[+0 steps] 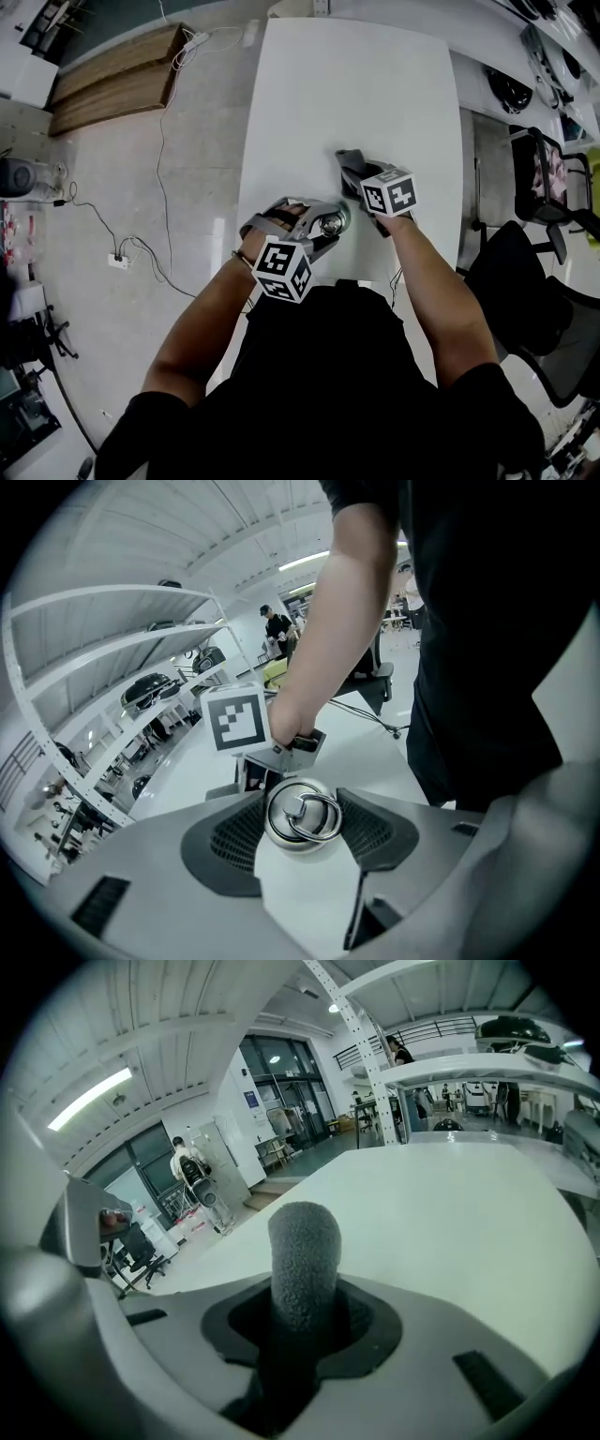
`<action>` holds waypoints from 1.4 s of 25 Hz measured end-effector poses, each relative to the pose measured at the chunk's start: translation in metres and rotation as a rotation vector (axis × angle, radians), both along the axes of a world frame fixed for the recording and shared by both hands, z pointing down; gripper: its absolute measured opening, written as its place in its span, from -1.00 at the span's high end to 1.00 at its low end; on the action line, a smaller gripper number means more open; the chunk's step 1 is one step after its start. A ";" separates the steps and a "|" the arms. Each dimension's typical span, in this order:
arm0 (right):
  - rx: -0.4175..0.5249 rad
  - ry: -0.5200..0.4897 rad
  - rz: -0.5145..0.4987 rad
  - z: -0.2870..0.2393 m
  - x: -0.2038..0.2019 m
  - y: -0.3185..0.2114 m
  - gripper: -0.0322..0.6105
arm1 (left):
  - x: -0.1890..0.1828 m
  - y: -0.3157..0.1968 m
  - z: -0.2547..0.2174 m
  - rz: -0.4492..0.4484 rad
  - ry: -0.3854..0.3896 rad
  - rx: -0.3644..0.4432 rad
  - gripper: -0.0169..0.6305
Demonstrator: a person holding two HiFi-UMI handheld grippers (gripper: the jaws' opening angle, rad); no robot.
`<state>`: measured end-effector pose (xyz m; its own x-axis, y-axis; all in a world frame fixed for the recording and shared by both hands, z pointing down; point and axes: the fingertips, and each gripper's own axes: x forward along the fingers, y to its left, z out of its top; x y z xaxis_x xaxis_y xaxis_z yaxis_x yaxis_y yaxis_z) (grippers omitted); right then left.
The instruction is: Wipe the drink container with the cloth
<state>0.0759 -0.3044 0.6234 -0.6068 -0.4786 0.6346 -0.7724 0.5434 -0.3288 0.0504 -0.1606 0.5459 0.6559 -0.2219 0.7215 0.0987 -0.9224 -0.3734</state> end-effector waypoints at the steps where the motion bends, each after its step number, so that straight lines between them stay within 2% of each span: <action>1: 0.009 -0.004 0.011 -0.004 0.003 0.000 0.59 | 0.001 -0.001 0.000 -0.003 0.001 -0.008 0.17; 10: 0.120 -0.098 0.150 -0.065 0.039 0.019 0.59 | 0.012 -0.017 0.003 -0.063 0.003 -0.111 0.17; 15: 0.122 -0.202 0.242 -0.098 0.051 0.050 0.59 | 0.012 -0.027 0.007 -0.111 0.014 -0.166 0.17; 22: 0.156 -0.280 0.285 -0.143 0.052 0.082 0.59 | 0.013 -0.028 0.007 -0.125 0.053 -0.195 0.16; 25: 0.181 -0.291 0.320 -0.156 0.058 0.090 0.59 | 0.011 -0.027 -0.005 -0.121 0.109 -0.213 0.16; 28: 0.199 -0.286 0.358 -0.162 0.064 0.097 0.59 | 0.004 -0.028 -0.034 -0.125 0.214 -0.217 0.16; 31: 0.200 -0.290 0.382 -0.164 0.063 0.105 0.59 | -0.009 -0.032 -0.065 -0.165 0.327 -0.255 0.17; 32: 0.204 -0.292 0.386 -0.166 0.059 0.109 0.59 | -0.015 -0.034 -0.074 -0.191 0.356 -0.265 0.28; 33: 0.210 -0.292 0.389 -0.168 0.055 0.113 0.59 | -0.022 -0.036 -0.082 -0.223 0.380 -0.273 0.61; 34: 0.218 -0.289 0.391 -0.171 0.049 0.117 0.59 | -0.029 -0.038 -0.088 -0.252 0.403 -0.282 0.80; 35: 0.228 -0.285 0.391 -0.174 0.043 0.122 0.59 | -0.035 -0.040 -0.094 -0.276 0.428 -0.300 0.85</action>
